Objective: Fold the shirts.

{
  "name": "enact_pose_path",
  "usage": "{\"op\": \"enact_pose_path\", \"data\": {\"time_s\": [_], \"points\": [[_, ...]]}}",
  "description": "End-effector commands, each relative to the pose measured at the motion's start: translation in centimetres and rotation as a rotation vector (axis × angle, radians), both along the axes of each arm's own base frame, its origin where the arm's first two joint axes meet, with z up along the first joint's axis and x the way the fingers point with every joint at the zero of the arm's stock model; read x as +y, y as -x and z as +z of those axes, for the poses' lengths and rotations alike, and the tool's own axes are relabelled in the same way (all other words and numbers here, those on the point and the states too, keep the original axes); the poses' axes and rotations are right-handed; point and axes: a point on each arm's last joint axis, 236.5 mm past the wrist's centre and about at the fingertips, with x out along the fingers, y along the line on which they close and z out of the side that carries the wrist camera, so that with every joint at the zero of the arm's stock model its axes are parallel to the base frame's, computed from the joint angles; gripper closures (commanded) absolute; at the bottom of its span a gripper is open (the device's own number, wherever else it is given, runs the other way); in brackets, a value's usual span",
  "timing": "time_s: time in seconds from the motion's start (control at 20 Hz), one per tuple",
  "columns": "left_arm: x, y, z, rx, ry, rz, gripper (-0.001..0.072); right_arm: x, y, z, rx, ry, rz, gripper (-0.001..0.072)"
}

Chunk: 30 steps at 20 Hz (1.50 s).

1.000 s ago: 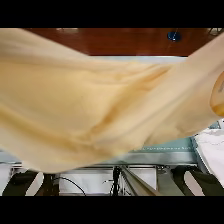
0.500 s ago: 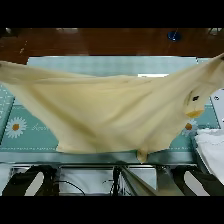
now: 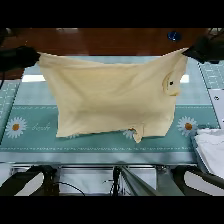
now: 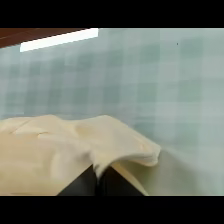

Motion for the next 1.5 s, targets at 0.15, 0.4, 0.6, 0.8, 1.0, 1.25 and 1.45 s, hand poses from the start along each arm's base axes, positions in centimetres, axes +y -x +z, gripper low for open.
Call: {"op": "enact_pose_path", "data": {"time_s": [0.15,0.4,0.6,0.8,1.0,1.25,1.45], "points": [[-0.3,-5.5,-8.5,0.095,0.023,0.036,0.0675,1.6,-5.6,-6.1,-0.033,0.13,0.016,0.0685],[0.0,-7.3,-13.4,0.155,0.013,0.052,0.0675,1.8,-8.5,-11.1,-0.044,0.301,0.037,0.0684],[-0.8,-7.2,-17.7,0.25,0.011,0.032,0.0674,2.4,-7.8,-17.0,0.114,0.268,0.051,0.0684],[-3.3,-6.2,-20.3,0.324,0.004,-0.024,0.0659,3.7,-6.7,-19.6,0.217,0.192,0.059,0.0662],[-1.1,-5.6,-17.7,0.37,-0.043,-0.051,0.0415,3.4,-6.1,-14.8,0.14,0.189,0.069,0.0324],[10.3,2.7,-17.0,0.736,-0.106,0.025,0.009,-7.9,1.8,-11.7,0.33,0.603,0.039,0.031],[9.0,12.4,-18.6,1.033,0.206,-0.114,0.0104,-11.1,8.3,-14.3,0.579,0.521,0.047,0.0311]]}}
